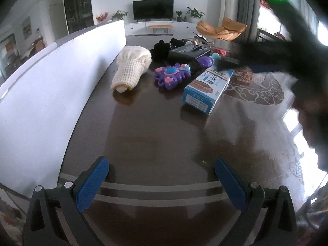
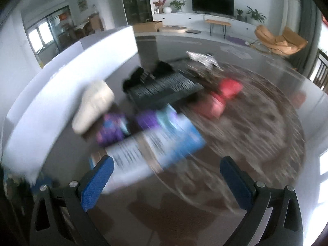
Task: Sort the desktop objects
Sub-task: 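Move the right tool to the blue-and-white ointment box and grasp it, then lift the ointment box off the table with the right tool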
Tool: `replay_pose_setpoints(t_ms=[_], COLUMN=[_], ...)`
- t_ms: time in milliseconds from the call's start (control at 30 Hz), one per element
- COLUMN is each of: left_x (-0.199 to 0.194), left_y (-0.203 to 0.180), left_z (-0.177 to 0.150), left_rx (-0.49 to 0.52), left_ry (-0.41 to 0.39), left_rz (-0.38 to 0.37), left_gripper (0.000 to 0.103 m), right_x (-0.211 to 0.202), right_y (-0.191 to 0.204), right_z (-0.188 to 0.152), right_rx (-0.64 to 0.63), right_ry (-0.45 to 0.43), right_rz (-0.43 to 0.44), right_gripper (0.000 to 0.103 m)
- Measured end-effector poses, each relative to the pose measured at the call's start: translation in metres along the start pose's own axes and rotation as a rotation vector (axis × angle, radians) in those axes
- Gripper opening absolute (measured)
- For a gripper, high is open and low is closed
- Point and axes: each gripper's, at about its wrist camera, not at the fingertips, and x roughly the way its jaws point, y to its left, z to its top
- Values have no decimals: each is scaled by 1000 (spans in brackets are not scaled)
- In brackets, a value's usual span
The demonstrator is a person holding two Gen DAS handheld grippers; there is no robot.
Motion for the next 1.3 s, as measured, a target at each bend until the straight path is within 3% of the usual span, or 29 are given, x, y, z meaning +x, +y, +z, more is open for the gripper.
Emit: replay_pose_setpoints(t_ms=[133, 233, 333, 433, 833, 867, 933, 1000, 1300], left_x=[1, 1, 1, 3, 5, 5, 5, 5, 5], left_y=[0, 0, 0, 1, -1, -1, -1, -1, -1], left_z=[0, 0, 1, 4, 4, 4, 4, 4, 4], left_rx=[-1, -4, -4, -4, -9, -9, -9, -9, -8], left_ry=[-9, -8, 0, 1, -14, -14, -14, -13, -13], left_rz=[0, 4, 4, 5, 11, 11, 11, 11, 11], left_gripper=[103, 103, 103, 103, 103, 103, 103, 103, 103], right_x=[35, 32, 26, 24, 41, 39, 28, 23, -12], right_y=[27, 20, -14, -33, -32, -34, -33, -34, -85], right_z=[6, -11, -28, -32, -12, -15, -18, -20, -60], right_rx=[-51, -99, -10, -1, -91, -81, -76, -84, 2], right_ry=[80, 57, 76, 88, 102, 91, 40, 23, -17], right_rz=[-95, -146, -135, -121, -51, -56, -60, -57, -156], right_gripper=[103, 103, 103, 103, 102, 99, 66, 48, 45])
